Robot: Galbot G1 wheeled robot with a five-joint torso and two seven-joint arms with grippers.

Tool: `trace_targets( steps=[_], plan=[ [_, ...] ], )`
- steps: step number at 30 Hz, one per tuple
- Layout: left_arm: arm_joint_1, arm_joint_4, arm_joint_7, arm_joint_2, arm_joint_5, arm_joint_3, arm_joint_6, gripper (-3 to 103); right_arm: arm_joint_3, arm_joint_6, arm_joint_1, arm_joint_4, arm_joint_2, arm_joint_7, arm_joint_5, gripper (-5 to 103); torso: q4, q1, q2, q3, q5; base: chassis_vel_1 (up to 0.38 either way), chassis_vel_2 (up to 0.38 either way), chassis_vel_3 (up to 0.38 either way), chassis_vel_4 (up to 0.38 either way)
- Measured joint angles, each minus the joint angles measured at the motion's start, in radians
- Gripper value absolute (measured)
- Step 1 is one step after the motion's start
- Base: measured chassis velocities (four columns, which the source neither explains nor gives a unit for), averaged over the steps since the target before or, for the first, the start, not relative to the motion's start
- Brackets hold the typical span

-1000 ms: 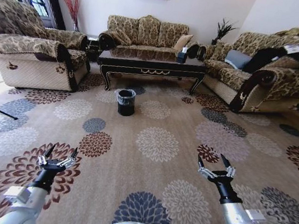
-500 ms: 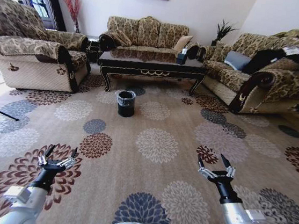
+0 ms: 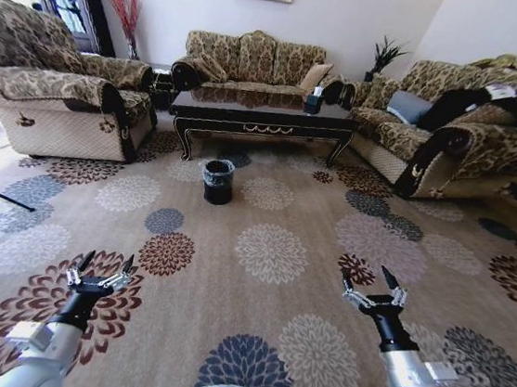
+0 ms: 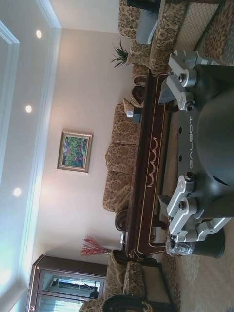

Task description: Move to the front of the table and pick up the trash from the floor, then place it into the trash bin.

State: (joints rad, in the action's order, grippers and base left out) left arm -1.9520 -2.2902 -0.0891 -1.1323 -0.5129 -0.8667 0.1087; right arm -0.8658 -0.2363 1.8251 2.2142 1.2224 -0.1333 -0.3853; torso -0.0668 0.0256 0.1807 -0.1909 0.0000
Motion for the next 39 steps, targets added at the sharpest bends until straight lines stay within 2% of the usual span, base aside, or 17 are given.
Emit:
trace_targets(
  steps=[10, 21, 26, 39],
  plan=[
    [0.000, 0.000, 0.000, 0.000, 0.000, 0.000, 0.000, 100, 0.000, 0.000, 0.000, 0.000, 0.000, 0.000, 0.000, 100, 0.0000, 0.011, 0.043, -0.032, 0.0000, 0.000, 0.000, 0.000, 0.000],
    [0.000, 0.000, 0.000, 0.000, 0.000, 0.000, 0.000, 100, 0.000, 0.000, 0.000, 0.000, 0.000, 0.000, 0.000, 100, 0.0000, 0.020, 0.074, -0.054, 0.0001, 0.000, 0.000, 0.000, 0.000],
    [0.000, 0.000, 0.000, 0.000, 0.000, 0.000, 0.000, 100, 0.000, 0.000, 0.000, 0.000, 0.000, 0.000, 0.000, 100, 0.0000, 0.030, 0.105, -0.075, 0.0000, 0.000, 0.000, 0.000, 0.000],
    [0.000, 0.000, 0.000, 0.000, 0.000, 0.000, 0.000, 100, 0.000, 0.000, 0.000, 0.000, 0.000, 0.000, 0.000, 100, 0.0000, 0.047, 0.154, -0.107, 0.0000, 0.000, 0.000, 0.000, 0.000]
  ],
)
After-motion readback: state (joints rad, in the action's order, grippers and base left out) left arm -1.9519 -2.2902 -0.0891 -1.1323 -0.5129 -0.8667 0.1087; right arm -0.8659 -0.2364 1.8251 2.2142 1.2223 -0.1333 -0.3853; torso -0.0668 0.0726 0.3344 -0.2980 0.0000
